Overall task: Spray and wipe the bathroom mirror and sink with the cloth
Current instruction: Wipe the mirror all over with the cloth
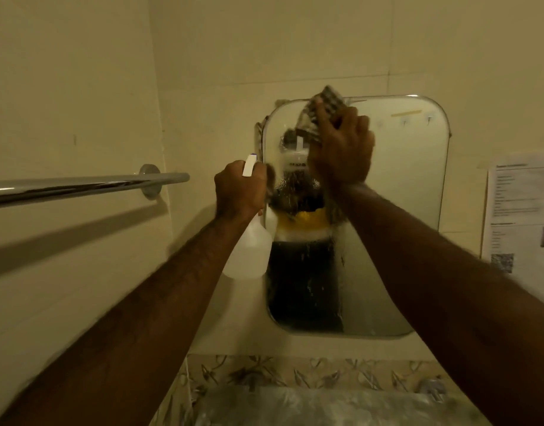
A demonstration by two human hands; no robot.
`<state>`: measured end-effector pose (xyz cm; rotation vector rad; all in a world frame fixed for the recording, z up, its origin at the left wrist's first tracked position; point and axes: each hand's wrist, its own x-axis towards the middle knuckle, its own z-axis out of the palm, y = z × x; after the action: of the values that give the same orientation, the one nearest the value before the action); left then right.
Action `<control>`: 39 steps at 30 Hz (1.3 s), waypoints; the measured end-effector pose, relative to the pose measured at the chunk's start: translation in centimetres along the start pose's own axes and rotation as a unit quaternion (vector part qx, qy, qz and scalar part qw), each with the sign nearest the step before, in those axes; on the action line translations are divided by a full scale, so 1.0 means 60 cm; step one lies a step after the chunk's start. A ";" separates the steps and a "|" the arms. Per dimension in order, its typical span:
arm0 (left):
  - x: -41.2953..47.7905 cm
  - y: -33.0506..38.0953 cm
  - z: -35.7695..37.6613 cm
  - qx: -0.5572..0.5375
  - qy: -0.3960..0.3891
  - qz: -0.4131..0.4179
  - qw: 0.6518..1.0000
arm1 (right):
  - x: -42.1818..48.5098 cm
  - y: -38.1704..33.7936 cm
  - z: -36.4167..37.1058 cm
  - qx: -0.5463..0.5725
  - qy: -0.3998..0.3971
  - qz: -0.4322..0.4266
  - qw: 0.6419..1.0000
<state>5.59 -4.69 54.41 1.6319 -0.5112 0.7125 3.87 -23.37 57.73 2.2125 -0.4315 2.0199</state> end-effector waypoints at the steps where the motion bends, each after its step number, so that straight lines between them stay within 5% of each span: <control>1: -0.003 0.003 0.003 -0.001 -0.003 -0.001 1.000 | -0.001 0.024 -0.006 0.001 0.005 0.033 0.999; 7: -0.016 0.025 0.022 -0.025 -0.029 -0.013 0.999 | 0.014 0.114 -0.040 -0.004 0.039 0.260 0.965; 13: -0.020 0.039 0.027 -0.031 -0.035 -0.002 0.999 | 0.064 0.097 -0.021 0.037 0.147 0.444 0.883; 16: -0.016 0.040 0.020 -0.031 -0.029 -0.003 0.999 | 0.068 0.045 -0.017 0.051 0.106 0.404 0.907; 20: -0.015 0.032 0.011 -0.010 -0.007 0.001 1.000 | 0.022 -0.035 -0.003 0.079 0.003 0.150 0.986; 29: -0.045 -0.009 0.031 0.002 -0.008 -0.042 0.999 | -0.044 -0.015 0.009 0.014 -0.122 -0.175 0.977; 31: -0.055 -0.006 0.042 -0.021 -0.021 -0.051 0.998 | -0.058 0.021 -0.001 0.022 -0.108 -0.153 0.982; 36: -0.068 0.010 0.048 -0.036 -0.035 -0.034 0.998 | -0.074 0.106 -0.036 0.032 -0.065 0.126 0.989; 39: -0.058 0.012 0.028 -0.040 -0.034 -0.044 0.998 | -0.034 0.112 -0.049 0.002 -0.032 0.210 0.977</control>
<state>2.92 -6.70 52.32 1.5985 -0.5075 0.5667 -0.98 -28.74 55.29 2.3507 -0.9752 2.1346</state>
